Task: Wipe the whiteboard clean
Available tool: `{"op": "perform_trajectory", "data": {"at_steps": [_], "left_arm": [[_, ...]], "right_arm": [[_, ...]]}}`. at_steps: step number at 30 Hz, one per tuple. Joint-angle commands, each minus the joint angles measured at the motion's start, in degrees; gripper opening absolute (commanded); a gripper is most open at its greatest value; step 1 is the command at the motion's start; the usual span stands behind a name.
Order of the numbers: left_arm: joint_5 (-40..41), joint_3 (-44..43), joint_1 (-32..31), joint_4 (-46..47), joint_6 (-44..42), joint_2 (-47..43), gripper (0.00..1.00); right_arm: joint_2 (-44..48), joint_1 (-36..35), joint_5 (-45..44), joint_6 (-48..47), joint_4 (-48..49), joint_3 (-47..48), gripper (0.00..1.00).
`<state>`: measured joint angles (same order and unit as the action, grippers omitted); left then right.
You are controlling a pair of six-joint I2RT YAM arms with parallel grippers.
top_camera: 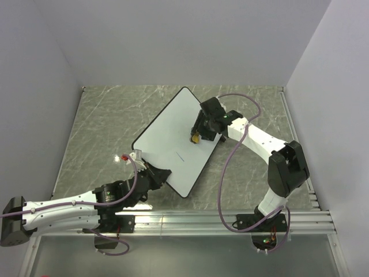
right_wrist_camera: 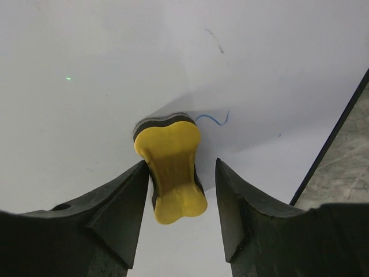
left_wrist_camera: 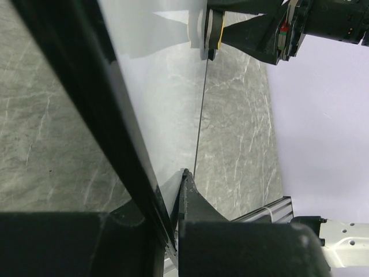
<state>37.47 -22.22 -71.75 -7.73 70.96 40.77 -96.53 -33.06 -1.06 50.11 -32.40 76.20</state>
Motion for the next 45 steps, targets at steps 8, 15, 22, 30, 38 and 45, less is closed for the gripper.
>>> {"op": "perform_trajectory", "data": {"at_steps": [8, 15, 22, 30, 38, 45], "left_arm": [[-21.0, 1.7, -3.8, -20.8, -6.4, 4.0, 0.00], [-21.1, 1.5, -3.8, -20.8, -6.4, 4.7, 0.00], [-21.9, 1.3, -3.8, -20.5, -6.9, 6.2, 0.00], [-22.0, 1.3, -4.3, -20.5, -6.9, 6.5, 0.00], [-22.0, 1.4, -4.5, -20.3, -7.1, 6.2, 0.00], [-21.5, 1.3, -4.5, -20.8, -6.7, 5.7, 0.00]], "right_arm": [[-2.3, -1.4, 1.5, -0.5, -2.3, 2.4, 0.27], [-3.8, -0.6, 0.0, -1.2, -1.5, 3.2, 0.00], [-6.4, 3.0, -0.5, -3.3, 0.1, 1.4, 0.00], [-4.8, 7.3, -3.6, -5.6, 0.6, -4.1, 0.00], [-5.7, 6.6, 0.5, -4.4, -0.2, 2.5, 0.00], [-7.1, 0.3, 4.0, -1.5, -2.4, 13.4, 0.00]]}}
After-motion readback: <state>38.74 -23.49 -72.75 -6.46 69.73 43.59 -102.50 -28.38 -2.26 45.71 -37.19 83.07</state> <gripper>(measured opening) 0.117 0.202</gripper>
